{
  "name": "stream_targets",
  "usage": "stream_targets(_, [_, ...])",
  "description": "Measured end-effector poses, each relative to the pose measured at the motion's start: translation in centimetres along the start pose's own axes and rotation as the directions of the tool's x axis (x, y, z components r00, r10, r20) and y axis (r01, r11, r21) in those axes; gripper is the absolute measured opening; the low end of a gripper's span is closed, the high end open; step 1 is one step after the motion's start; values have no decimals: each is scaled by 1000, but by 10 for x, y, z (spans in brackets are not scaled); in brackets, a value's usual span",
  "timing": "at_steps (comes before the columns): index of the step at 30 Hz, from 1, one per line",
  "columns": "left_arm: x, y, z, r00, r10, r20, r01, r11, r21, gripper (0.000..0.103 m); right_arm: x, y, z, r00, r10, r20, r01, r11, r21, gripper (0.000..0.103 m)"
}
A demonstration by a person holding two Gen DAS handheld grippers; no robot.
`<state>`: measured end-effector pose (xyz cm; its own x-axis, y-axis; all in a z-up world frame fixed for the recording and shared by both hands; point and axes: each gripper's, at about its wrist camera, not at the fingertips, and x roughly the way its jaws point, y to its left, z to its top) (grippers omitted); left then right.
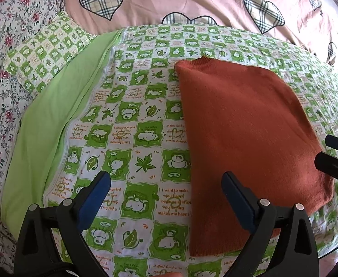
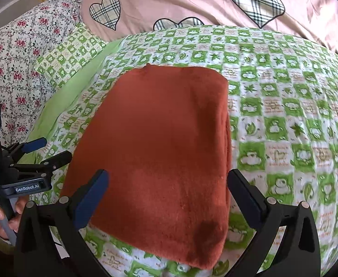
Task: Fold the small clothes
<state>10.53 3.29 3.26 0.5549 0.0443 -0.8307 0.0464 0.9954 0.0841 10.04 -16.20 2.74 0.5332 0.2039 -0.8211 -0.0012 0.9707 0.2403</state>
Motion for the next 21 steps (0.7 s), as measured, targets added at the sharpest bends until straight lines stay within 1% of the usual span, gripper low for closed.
stream_targets(7, [1,-1,5,1000,6,-1,-6,1000,-9,97,5,3,9,1000,13,-2,-13,1000,-13,102])
stream_targets(11, [0,-2,8,1000,7,7,-7,1000,-5,98,4,0,12,1000,12,3,-12,1000,1,102])
stream_targets(21, [-13,-9,5,999,7,38,-8,1000,14,99,-5,-2,8,1000,22,15,-23,1000,20,102])
